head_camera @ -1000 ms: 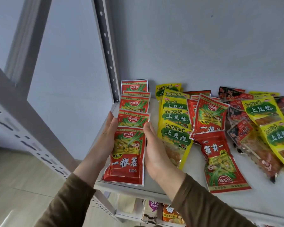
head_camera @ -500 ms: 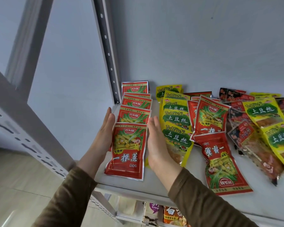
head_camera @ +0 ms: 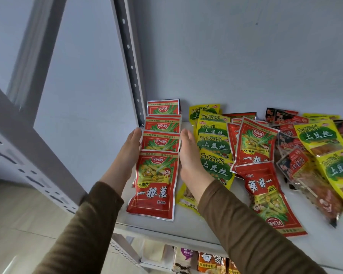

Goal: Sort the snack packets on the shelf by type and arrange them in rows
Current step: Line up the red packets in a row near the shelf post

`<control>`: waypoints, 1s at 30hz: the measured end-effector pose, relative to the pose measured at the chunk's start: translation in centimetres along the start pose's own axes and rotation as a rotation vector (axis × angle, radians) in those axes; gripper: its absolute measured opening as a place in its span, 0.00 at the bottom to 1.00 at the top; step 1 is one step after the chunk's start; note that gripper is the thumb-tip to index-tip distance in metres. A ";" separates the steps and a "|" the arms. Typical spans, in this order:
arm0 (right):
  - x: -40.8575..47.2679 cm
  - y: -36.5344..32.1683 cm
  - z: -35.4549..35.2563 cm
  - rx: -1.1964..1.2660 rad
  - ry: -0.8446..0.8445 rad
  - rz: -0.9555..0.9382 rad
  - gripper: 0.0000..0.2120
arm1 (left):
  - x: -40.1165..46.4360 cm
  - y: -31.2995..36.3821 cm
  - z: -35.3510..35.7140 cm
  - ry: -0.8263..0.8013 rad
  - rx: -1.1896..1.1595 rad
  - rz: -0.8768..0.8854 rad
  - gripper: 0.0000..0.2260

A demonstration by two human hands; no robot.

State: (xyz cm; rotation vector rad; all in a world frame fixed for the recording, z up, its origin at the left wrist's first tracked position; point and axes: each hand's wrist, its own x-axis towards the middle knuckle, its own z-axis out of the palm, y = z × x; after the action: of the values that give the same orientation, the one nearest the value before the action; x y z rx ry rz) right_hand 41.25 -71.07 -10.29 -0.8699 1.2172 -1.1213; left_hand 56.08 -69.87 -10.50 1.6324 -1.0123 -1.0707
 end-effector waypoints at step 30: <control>-6.2 2.5 -1.5 0.110 -0.213 0.051 0.28 | -6.7 -2.9 -1.4 -0.130 0.359 0.174 0.44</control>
State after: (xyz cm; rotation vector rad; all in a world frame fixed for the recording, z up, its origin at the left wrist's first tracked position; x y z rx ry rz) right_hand 40.34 -64.35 -11.33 -0.8464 0.9886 -1.0169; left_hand 55.88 -62.50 -11.61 1.7316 -1.4719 -0.9246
